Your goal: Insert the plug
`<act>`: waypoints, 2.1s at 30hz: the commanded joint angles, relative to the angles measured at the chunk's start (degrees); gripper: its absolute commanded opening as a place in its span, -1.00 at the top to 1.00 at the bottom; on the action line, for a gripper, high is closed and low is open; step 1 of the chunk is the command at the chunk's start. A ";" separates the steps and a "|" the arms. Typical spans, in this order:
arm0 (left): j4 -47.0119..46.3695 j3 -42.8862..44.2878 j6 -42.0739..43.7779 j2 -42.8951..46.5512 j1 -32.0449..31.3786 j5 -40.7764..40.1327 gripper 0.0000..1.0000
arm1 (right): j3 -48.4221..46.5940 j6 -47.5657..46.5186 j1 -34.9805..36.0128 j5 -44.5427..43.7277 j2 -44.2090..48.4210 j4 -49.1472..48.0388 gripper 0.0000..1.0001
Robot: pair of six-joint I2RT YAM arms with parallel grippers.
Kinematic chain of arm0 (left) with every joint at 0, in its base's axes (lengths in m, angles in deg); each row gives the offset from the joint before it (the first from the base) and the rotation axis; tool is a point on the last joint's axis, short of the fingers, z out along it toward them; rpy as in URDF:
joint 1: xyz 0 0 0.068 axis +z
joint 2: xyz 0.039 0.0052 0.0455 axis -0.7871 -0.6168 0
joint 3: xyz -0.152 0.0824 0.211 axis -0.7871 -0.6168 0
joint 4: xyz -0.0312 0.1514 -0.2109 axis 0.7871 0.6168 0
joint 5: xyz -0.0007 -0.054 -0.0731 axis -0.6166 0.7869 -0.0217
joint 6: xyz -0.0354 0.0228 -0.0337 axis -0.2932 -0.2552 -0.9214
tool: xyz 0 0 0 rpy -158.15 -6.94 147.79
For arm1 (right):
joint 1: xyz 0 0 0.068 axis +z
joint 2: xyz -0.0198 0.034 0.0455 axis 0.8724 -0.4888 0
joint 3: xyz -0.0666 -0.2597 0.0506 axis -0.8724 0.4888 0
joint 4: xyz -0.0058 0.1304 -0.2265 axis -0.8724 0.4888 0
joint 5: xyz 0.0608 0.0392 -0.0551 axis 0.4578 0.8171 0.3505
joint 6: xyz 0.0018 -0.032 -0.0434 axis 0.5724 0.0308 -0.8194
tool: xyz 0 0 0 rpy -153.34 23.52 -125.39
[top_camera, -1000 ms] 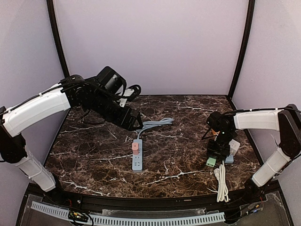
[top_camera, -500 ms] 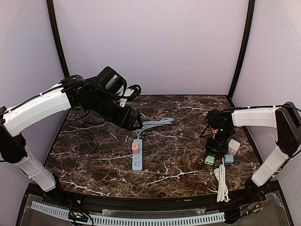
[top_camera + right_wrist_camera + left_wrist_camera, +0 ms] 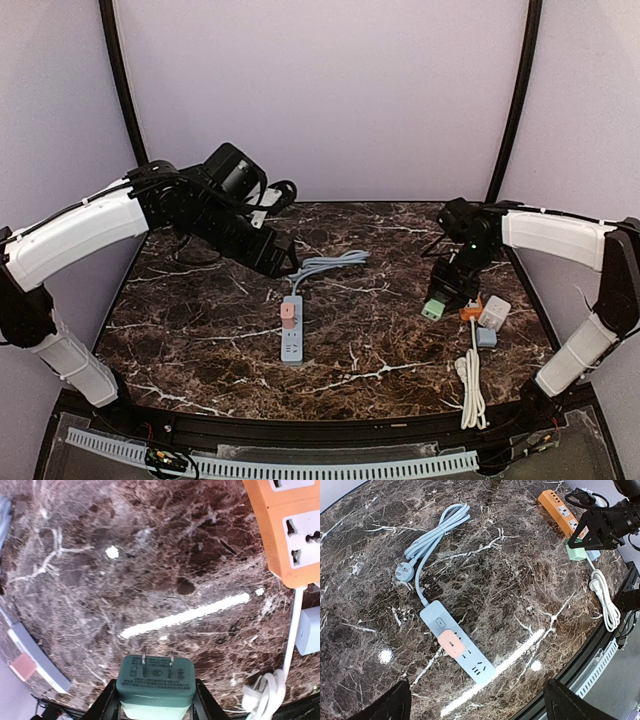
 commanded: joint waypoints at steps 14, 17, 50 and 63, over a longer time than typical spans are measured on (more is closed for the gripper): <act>-6.92 -0.17 -1.54 4.25 4.06 8.51 -0.97 | -8.57 26.78 1.82 2.96 9.15 -13.92 1.00; -7.27 3.99 -4.94 1.50 4.11 10.09 -0.97 | -8.08 32.58 1.99 3.28 10.81 -18.41 1.00; -31.33 9.38 -25.68 -12.38 -2.07 12.28 -0.74 | -6.59 49.00 3.05 7.14 13.98 -23.81 1.00; -35.60 12.29 -27.14 -18.64 -3.53 13.98 -0.64 | -7.38 54.46 4.51 9.82 14.30 -20.85 1.00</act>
